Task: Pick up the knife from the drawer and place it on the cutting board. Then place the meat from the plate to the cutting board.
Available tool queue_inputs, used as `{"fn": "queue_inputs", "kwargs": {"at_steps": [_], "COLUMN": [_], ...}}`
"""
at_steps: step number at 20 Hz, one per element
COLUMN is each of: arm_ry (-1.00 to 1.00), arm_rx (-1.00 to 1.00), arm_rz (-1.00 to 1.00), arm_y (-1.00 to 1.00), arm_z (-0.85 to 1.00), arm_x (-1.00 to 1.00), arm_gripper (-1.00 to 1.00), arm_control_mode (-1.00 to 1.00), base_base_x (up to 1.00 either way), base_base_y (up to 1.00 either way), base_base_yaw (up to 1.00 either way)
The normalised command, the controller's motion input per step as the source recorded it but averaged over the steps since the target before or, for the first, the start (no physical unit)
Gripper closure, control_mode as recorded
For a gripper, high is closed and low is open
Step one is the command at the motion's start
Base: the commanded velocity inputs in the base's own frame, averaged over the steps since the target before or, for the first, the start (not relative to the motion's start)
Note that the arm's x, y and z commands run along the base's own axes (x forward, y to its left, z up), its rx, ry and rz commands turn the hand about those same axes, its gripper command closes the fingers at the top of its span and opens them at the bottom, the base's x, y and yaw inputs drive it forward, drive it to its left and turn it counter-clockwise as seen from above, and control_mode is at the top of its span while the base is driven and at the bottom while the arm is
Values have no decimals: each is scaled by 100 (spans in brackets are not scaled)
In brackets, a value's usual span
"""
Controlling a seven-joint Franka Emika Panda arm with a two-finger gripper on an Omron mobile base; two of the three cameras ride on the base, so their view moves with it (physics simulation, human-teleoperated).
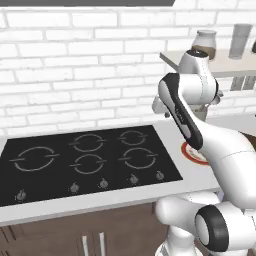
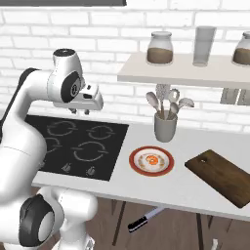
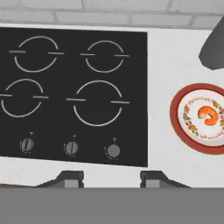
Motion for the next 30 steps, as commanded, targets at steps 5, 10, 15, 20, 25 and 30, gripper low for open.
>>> {"fn": "queue_inputs", "kwargs": {"at_steps": [5, 10, 15, 20, 25, 30], "arm_ry": [0, 0, 0, 0, 0, 0], "arm_rx": [0, 0, 0, 0, 0, 0], "arm_rz": [0, 0, 0, 0, 0, 0], "arm_y": [0, 0, 0, 0, 0, 0], "arm_z": [0, 0, 0, 0, 0, 0], "arm_x": [-2, 0, 0, 0, 0, 0], "arm_gripper": [-100, -100, -100, -100, -100, -100], "arm_control_mode": [100, 100, 100, 100, 100, 100], "base_base_x": [-48, -100, -63, 1, 38, 60], "base_base_y": [1, -1, -85, -100, -100, -66], "base_base_yaw": [0, 5, 3, 3, 14, 25]}}
